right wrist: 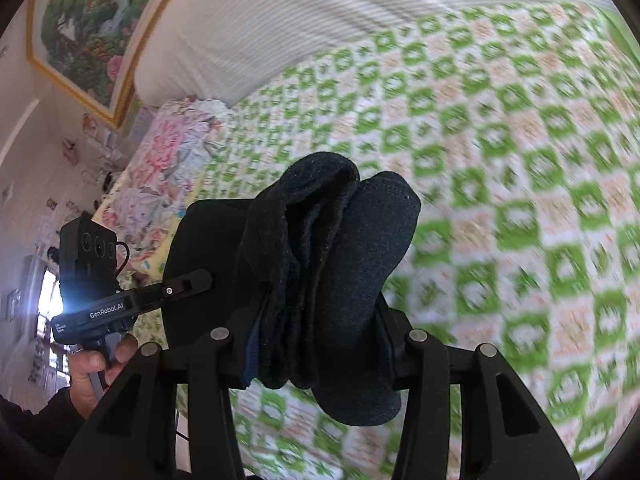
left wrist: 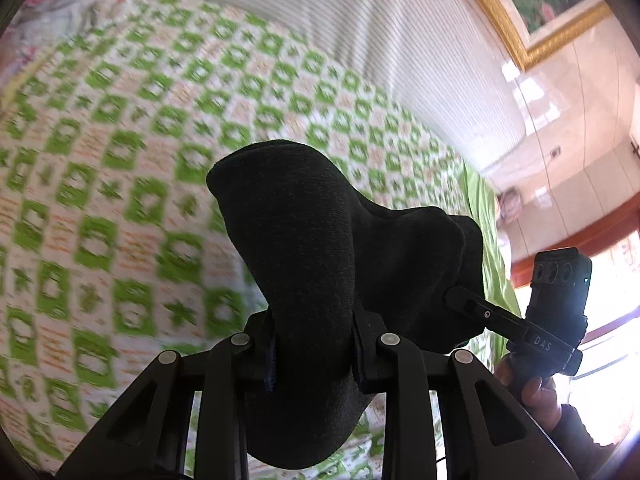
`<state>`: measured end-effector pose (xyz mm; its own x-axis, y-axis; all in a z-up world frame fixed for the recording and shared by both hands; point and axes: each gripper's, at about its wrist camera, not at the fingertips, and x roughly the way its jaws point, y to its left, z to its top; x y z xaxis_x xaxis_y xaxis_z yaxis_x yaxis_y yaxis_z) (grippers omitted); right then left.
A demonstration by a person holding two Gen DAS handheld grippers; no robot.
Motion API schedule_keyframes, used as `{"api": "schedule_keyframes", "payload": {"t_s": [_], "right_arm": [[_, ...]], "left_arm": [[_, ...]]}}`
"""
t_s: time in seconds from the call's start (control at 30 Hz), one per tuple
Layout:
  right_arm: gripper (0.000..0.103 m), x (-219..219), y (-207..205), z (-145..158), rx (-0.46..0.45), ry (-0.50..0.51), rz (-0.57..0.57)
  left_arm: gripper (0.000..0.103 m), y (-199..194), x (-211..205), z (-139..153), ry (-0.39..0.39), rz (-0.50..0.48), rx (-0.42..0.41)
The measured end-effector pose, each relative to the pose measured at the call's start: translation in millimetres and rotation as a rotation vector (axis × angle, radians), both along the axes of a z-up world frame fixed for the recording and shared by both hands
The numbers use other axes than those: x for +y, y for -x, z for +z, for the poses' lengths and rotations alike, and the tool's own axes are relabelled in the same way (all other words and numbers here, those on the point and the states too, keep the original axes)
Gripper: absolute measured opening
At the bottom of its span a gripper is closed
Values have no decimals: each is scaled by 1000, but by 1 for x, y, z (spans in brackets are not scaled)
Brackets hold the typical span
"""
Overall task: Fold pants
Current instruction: 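Lower the folded pants onto the bed with both grippers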
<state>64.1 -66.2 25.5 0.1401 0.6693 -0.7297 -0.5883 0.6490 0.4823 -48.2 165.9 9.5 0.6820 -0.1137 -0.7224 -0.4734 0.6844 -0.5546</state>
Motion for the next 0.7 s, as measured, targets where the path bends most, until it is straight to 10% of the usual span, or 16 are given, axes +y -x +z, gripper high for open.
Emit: {"api": "schedule_keyframes", "payload": {"t_s": [0.7], "right_arm": [[47,145,-60,-31,-40,17,180]], "left_arm": [[27,-4,104,-28,-108,150,97]]}}
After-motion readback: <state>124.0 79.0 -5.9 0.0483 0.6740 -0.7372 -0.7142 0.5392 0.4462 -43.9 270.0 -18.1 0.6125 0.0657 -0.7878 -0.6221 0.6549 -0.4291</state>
